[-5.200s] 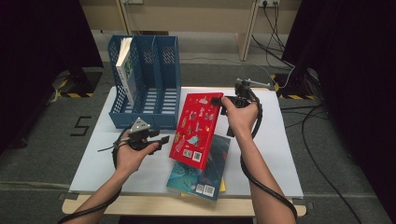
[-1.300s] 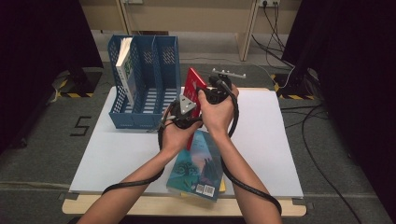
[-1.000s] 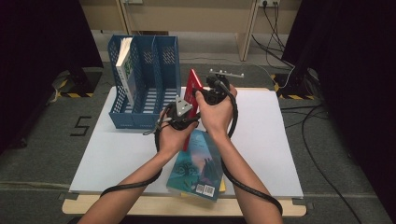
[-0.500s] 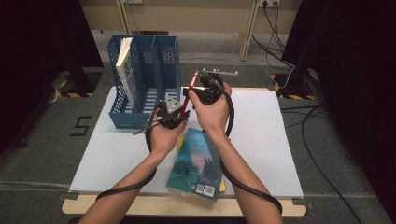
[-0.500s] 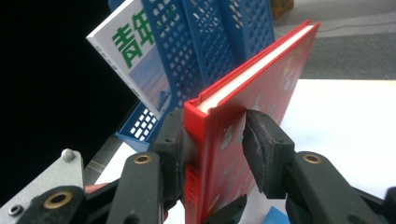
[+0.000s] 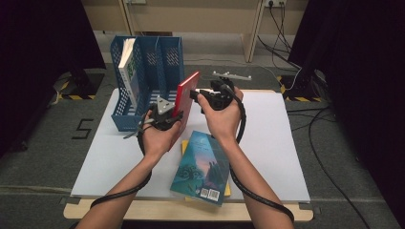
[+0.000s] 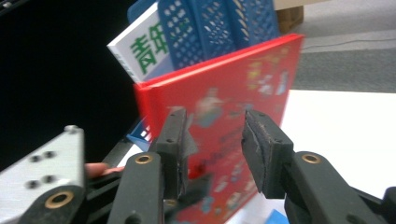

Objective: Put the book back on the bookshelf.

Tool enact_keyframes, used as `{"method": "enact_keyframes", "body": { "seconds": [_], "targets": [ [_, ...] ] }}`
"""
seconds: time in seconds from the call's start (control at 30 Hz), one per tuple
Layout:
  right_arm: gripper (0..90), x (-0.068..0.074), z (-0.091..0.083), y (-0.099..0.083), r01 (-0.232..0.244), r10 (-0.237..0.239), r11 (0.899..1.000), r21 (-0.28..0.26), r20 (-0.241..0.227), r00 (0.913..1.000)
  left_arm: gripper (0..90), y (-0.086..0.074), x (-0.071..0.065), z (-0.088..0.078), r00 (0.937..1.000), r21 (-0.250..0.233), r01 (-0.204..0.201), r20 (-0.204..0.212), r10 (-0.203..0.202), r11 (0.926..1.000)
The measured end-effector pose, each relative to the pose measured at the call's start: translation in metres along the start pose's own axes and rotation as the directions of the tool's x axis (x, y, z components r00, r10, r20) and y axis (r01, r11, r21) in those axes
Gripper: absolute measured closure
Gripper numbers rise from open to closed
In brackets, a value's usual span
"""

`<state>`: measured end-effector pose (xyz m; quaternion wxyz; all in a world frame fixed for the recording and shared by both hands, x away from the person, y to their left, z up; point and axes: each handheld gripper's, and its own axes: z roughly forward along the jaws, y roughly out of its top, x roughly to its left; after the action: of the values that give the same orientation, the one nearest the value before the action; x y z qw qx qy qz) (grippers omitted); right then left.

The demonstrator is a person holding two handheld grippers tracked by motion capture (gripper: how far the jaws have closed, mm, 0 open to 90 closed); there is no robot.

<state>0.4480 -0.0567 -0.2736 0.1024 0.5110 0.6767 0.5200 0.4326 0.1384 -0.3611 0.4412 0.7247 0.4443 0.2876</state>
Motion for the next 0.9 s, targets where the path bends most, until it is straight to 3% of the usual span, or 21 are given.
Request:
{"method": "enact_keyframes", "body": {
  "seconds": [0.13,0.23,0.53,0.73,0.9],
  "targets": [
    [61.5,-0.009,-0.002,-0.003,-0.004,0.004,1.0,0.005,0.022,0.9998,76.0,-0.004,0.005,-0.004,0.9999,-0.003,0.015,0.005,-0.015,0.9999],
    [62.3,-0.024,-0.003,-0.01,-0.026,0.025,0.999,0.02,0.061,0.9978,77.0,-0.011,0.013,-0.008,0.9996,-0.014,0.026,0.012,-0.026,0.9996],
    [63.8,-0.052,-0.005,-0.026,-0.059,0.053,0.997,0.047,0.12,0.9913,78.3,-0.029,0.024,-0.018,0.9992,-0.024,0.024,0.033,-0.023,0.9994],
    [64.8,-0.068,-0.006,-0.039,-0.069,0.06,0.996,0.057,0.153,0.9865,78.5,-0.045,0.029,-0.026,0.9983,-0.029,0.018,0.056,-0.016,0.9994],
    [65.8,-0.084,-0.005,-0.056,-0.053,0.037,0.996,0.076,0.199,0.9792,78.4,-0.061,0.031,-0.032,0.998,-0.036,0.027,0.057,-0.025,0.999]
  ]
}}
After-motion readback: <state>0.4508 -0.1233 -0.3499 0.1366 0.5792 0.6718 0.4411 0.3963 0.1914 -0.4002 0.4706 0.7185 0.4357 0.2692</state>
